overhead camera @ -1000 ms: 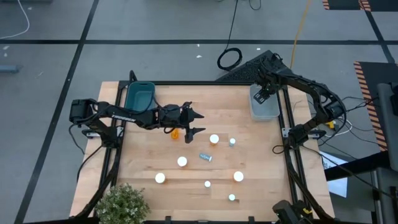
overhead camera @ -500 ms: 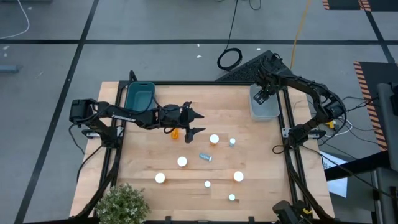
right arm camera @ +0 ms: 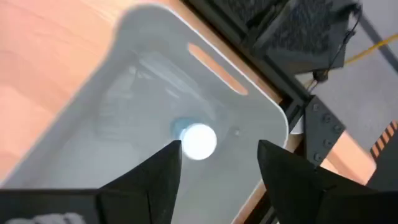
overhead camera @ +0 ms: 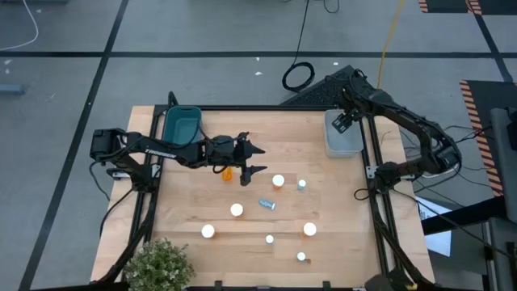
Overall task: Pick and place medicine bottles into bin by pill shape (circle, oval)
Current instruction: Put the blue tablet bottle into the gray bin
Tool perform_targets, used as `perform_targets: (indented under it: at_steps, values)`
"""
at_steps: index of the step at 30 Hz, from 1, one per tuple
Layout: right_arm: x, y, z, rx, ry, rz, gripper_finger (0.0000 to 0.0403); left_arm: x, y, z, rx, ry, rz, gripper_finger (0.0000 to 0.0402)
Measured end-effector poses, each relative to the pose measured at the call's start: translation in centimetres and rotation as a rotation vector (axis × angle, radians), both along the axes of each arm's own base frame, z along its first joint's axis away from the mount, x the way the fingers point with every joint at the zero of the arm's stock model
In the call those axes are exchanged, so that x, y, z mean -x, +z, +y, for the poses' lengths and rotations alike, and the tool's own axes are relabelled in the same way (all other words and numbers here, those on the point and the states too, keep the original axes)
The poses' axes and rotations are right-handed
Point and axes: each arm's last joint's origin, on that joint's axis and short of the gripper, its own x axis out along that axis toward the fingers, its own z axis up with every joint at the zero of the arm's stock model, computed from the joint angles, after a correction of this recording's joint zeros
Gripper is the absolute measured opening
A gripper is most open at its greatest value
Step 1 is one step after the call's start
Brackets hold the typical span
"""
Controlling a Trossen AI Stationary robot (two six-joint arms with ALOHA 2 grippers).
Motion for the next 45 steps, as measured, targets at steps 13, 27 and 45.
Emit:
perform_targets:
  at_steps: [13,27,45]
  values:
    - [-2.6,4.9,8.5,0.052,0.209,-0.278,0.0204,0.0,-0.1,0.0,-0.002,-0.001,0.011,0.0278]
    - [-6.9,5.0,16.4,-0.048,0.497,-0.378,0.0203,0.1,-0.2,0.0,0.0,-0.001,0.025,0.0278]
    - [-11.3,1.1,22.0,-0.138,0.604,-0.27,0.0224,0.1,-0.3,0.0,0.003,0.001,0.036,0.0278]
